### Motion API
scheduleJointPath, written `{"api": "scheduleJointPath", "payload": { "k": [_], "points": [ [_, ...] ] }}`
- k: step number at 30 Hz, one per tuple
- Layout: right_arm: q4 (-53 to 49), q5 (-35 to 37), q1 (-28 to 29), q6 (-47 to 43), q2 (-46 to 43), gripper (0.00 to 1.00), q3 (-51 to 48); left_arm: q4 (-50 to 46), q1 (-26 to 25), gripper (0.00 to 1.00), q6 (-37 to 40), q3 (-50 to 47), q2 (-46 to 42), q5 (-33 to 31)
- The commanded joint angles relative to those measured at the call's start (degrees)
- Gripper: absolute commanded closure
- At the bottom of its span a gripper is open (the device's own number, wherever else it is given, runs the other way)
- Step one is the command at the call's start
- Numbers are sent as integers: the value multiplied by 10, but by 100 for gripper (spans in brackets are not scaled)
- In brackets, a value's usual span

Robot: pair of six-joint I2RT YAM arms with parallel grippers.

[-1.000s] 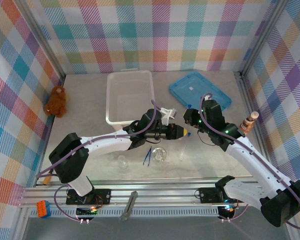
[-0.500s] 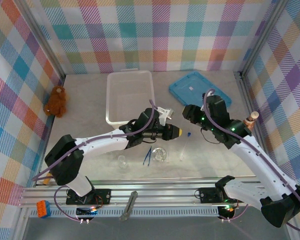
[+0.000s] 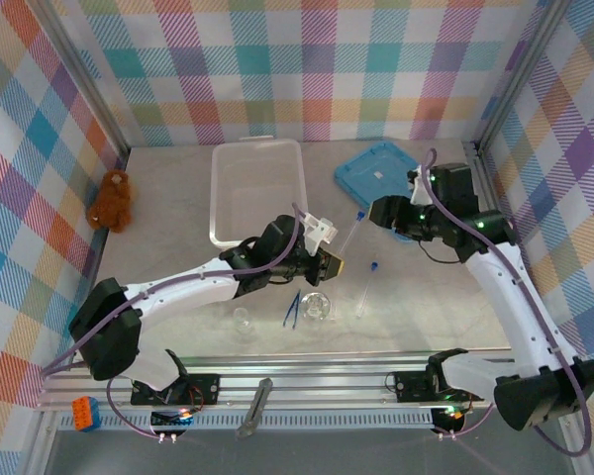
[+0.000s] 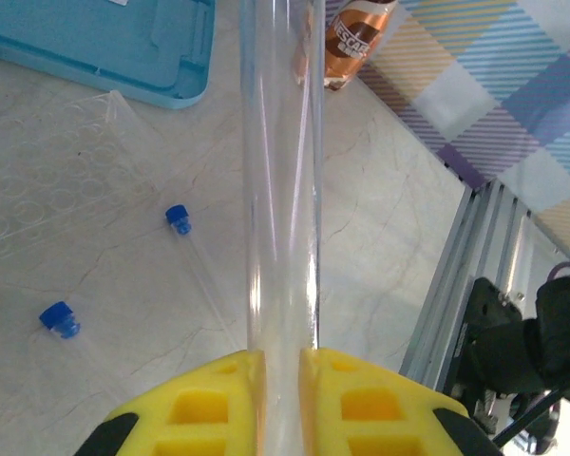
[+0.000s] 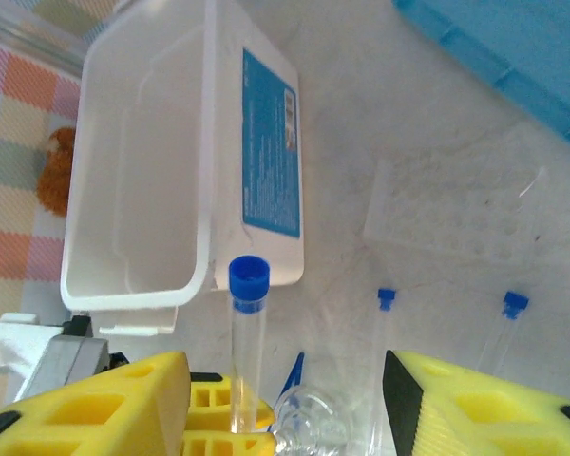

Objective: Organize the chemistry lab equipment

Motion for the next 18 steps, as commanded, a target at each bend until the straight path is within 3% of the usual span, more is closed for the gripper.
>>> {"api": "scheduleJointPath", "payload": {
  "k": [1,18],
  "points": [
    [-6,-98,-2,-30,10,43,0,-18,4,95,60,-9,-27,-5],
    [21,-167,-3,-55,65,45,-14,10,3,95,71,-36,-46,16]
  ]
}}
